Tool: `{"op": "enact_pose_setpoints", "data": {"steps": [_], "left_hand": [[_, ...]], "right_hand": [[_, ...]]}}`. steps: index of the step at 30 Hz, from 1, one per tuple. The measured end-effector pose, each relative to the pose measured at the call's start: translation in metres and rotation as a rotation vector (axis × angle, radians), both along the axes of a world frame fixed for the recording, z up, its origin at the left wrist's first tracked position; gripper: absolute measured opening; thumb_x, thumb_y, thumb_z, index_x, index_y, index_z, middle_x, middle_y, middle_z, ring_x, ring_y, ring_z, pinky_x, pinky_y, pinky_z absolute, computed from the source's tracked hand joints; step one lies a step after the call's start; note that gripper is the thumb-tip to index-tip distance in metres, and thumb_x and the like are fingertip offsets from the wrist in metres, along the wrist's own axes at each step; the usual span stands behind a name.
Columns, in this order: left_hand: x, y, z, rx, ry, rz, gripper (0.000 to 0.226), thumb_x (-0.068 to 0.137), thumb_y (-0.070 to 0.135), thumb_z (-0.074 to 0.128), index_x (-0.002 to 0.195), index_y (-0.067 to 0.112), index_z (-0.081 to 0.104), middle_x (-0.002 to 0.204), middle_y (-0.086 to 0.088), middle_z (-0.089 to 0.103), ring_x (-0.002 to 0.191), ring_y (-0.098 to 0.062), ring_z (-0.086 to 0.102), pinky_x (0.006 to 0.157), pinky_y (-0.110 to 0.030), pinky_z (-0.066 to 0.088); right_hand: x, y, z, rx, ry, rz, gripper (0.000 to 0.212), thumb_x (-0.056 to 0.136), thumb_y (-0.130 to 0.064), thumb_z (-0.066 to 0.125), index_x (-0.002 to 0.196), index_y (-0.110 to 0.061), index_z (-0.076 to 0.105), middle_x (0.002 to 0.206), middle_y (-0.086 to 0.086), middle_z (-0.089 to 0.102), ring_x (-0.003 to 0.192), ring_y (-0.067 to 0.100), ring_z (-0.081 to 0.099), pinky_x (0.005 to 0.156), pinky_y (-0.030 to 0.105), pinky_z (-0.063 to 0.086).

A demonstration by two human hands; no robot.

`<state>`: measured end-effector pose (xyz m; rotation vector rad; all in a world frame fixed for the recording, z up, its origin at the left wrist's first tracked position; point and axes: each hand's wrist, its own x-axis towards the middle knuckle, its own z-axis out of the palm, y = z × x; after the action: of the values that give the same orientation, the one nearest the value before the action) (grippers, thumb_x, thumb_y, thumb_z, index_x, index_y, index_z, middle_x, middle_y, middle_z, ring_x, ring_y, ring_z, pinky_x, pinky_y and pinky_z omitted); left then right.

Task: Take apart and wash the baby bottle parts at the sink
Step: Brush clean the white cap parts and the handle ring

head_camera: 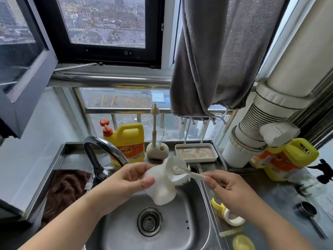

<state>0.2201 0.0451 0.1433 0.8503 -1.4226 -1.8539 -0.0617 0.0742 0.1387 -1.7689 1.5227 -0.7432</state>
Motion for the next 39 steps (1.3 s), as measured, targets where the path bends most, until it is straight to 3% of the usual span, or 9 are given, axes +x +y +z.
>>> {"op": "enact_pose_setpoints", "data": {"steps": [5,10,13,18,24,28,31,36,39], "left_hand": [[0.000,-0.006,-0.003,-0.015,-0.124,-0.121,0.024,0.076,0.008,0.070,0.089,0.000,0.051,0.079,0.004,0.061,0.076,-0.007,0.056,0.068,-0.016,0.045],[-0.009,-0.004,-0.008,-0.018,-0.083,0.074,0.043,0.067,0.030,0.075,0.101,0.006,0.062,0.092,-0.005,0.065,0.085,-0.013,0.058,0.075,-0.023,0.046],[-0.007,-0.001,-0.007,-0.032,-0.094,0.082,0.037,0.074,0.045,0.066,0.098,0.017,0.071,0.091,-0.004,0.068,0.082,-0.012,0.060,0.071,-0.020,0.048],[-0.007,0.002,-0.009,-0.076,-0.055,0.049,0.039,0.066,0.055,0.076,0.086,0.021,0.073,0.084,0.002,0.069,0.081,-0.007,0.062,0.075,-0.016,0.048],[-0.004,0.002,-0.010,-0.099,0.014,0.070,0.040,0.073,0.046,0.076,0.087,0.010,0.066,0.084,-0.008,0.062,0.084,-0.017,0.058,0.084,-0.031,0.047],[-0.005,0.006,-0.007,-0.040,0.108,0.053,0.025,0.074,0.037,0.078,0.085,0.016,0.070,0.083,-0.003,0.065,0.084,-0.014,0.062,0.086,-0.030,0.052],[-0.010,0.007,-0.007,-0.022,0.126,0.066,0.004,0.082,0.018,0.069,0.083,0.014,0.071,0.081,-0.004,0.064,0.081,-0.014,0.062,0.082,-0.028,0.054],[-0.001,0.006,-0.010,0.103,0.243,0.115,0.035,0.062,0.032,0.087,0.082,0.009,0.069,0.083,-0.011,0.064,0.081,-0.019,0.064,0.077,-0.032,0.056],[-0.005,0.004,-0.011,0.137,0.274,0.113,0.035,0.061,0.030,0.088,0.081,0.009,0.069,0.084,-0.013,0.063,0.081,-0.021,0.064,0.077,-0.036,0.057]], "right_hand": [[0.003,0.000,-0.001,-0.046,0.037,0.025,0.015,0.078,-0.052,0.052,0.085,-0.051,0.066,0.083,-0.026,0.066,0.079,-0.003,0.061,0.067,0.012,0.042],[0.007,-0.001,-0.006,-0.088,0.081,0.081,0.015,0.079,-0.059,0.049,0.087,-0.067,0.060,0.091,-0.019,0.067,0.088,0.002,0.061,0.077,0.019,0.046],[-0.004,0.004,-0.006,-0.052,0.103,0.110,0.021,0.082,-0.058,0.050,0.093,-0.054,0.068,0.090,-0.028,0.064,0.090,-0.002,0.060,0.074,0.012,0.042],[-0.008,-0.004,-0.002,-0.068,0.049,-0.010,0.023,0.080,-0.052,0.052,0.095,-0.047,0.068,0.083,-0.018,0.068,0.077,0.000,0.061,0.068,0.020,0.046],[-0.010,0.004,-0.003,-0.080,0.138,0.101,0.022,0.088,-0.058,0.049,0.096,-0.051,0.068,0.084,-0.022,0.062,0.082,0.002,0.057,0.067,0.012,0.039],[-0.014,-0.003,0.005,-0.087,0.015,-0.062,0.015,0.086,-0.046,0.055,0.091,-0.042,0.069,0.074,-0.021,0.065,0.065,-0.001,0.059,0.055,0.012,0.041],[0.003,-0.004,0.004,-0.092,-0.015,0.035,0.021,0.083,-0.047,0.053,0.095,-0.042,0.069,0.071,-0.025,0.061,0.066,-0.003,0.056,0.058,0.010,0.038],[-0.020,0.006,0.006,-0.039,0.020,0.013,0.037,0.073,-0.073,0.051,0.090,-0.047,0.072,0.074,-0.014,0.067,0.061,0.002,0.059,0.055,0.010,0.040],[-0.017,-0.001,0.005,-0.039,-0.019,-0.058,0.022,0.078,-0.056,0.054,0.090,-0.046,0.070,0.072,-0.019,0.068,0.059,0.002,0.059,0.055,0.011,0.041]]}}
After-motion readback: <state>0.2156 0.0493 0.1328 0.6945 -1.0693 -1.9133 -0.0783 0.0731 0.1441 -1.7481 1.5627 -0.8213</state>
